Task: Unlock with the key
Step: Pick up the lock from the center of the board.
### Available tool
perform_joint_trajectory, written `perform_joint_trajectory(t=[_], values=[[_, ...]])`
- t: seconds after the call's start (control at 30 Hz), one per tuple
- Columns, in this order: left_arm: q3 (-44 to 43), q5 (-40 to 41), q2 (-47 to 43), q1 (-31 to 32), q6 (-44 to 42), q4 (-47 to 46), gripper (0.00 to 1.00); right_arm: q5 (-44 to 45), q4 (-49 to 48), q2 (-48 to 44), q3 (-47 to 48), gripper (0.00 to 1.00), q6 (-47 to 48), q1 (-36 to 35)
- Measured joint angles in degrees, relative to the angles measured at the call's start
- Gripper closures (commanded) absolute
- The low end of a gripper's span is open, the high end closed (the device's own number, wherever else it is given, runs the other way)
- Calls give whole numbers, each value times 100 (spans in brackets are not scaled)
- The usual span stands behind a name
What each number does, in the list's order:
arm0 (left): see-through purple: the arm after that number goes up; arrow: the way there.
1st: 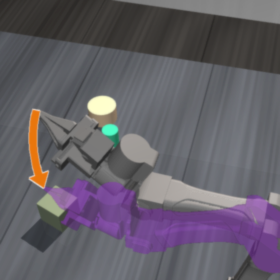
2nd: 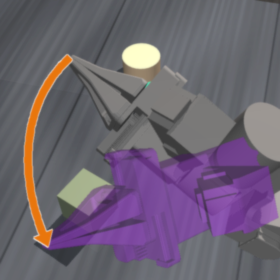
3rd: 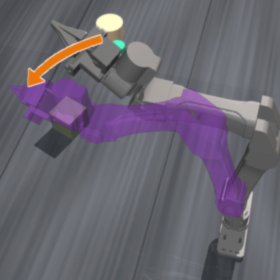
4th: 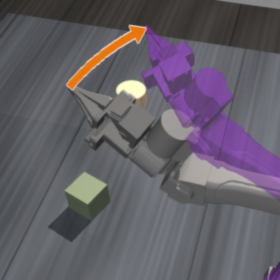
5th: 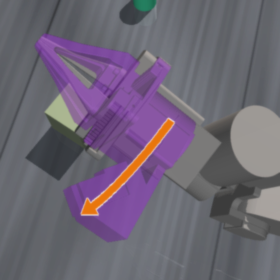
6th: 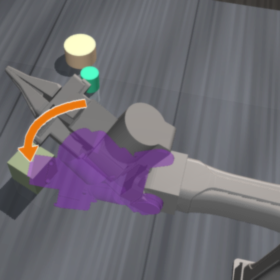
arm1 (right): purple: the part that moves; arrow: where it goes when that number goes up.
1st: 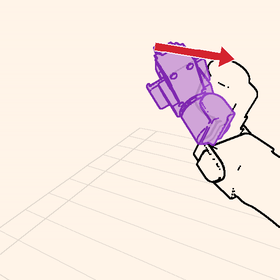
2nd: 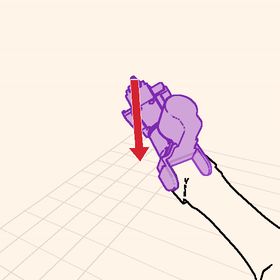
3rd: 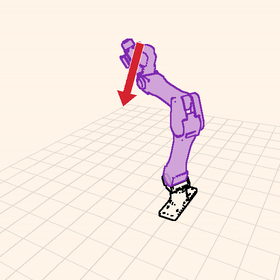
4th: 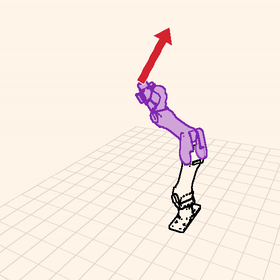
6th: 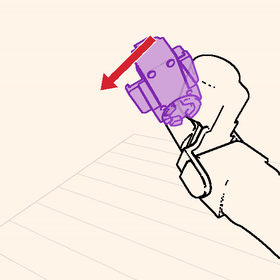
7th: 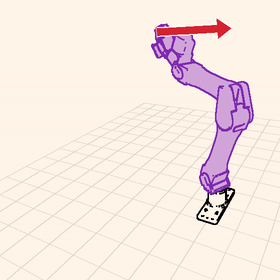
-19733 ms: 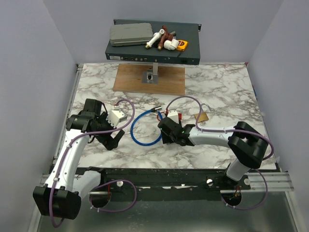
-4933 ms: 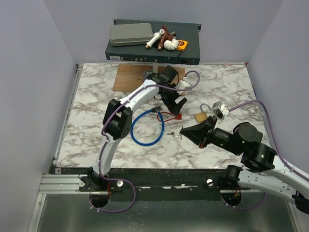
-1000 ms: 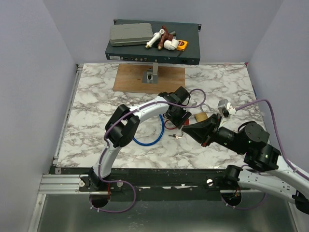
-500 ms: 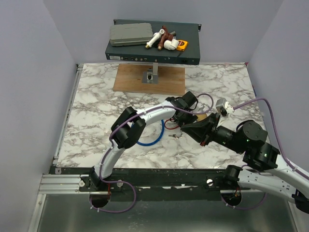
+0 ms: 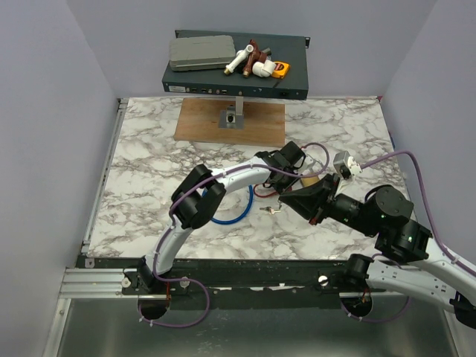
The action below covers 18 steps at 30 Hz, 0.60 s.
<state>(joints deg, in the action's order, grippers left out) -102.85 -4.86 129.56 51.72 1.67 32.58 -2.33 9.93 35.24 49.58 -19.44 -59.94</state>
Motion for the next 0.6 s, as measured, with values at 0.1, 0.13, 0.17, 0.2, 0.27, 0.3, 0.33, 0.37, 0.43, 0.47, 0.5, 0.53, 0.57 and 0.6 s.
perform_joint_trajectory(t=[0.1, 0.13, 0.17, 0.2, 0.27, 0.3, 0.33, 0.37, 0.43, 0.47, 0.5, 0.53, 0.57, 0.6], values=[[116, 59, -37, 7, -26, -210, 85, 0, 0, 0, 0, 99, 0, 0], [173, 83, -66, 11, -46, -275, 90, 0, 0, 0, 0, 99, 0, 0], [225, 122, -85, 15, -63, -343, 97, 0, 0, 0, 2, 99, 2, 0], [269, 133, -103, 15, -98, -396, 100, 2, 0, 0, 2, 99, 2, 0], [380, 140, -157, 17, -170, -529, 100, 2, 0, 0, 2, 99, 4, 0], [450, 140, -192, 26, -219, -599, 100, 7, 0, 0, 4, 99, 4, 0], [498, 140, -221, 35, -264, -656, 100, 7, 0, 0, 4, 99, 4, 0], [522, 138, -234, 42, -293, -673, 100, 9, 0, 0, 4, 99, 4, 0], [623, 120, -308, 66, -372, -682, 100, 11, 0, 0, 13, 99, 9, 0], [658, 114, -343, 83, -404, -660, 100, 11, 2, 0, 22, 99, 13, 0], [684, 96, -367, 98, -428, -632, 100, 11, 4, 2, 42, 99, 26, 0], [713, 52, -404, 120, -470, -575, 100, 13, 7, 4, 63, 99, 39, 0], [721, 24, -417, 129, -487, -538, 100, 13, 7, 7, 101, 99, 59, 0], [730, -31, -452, 142, -514, -455, 100, 15, 9, 9, 140, 99, 79, 0]])
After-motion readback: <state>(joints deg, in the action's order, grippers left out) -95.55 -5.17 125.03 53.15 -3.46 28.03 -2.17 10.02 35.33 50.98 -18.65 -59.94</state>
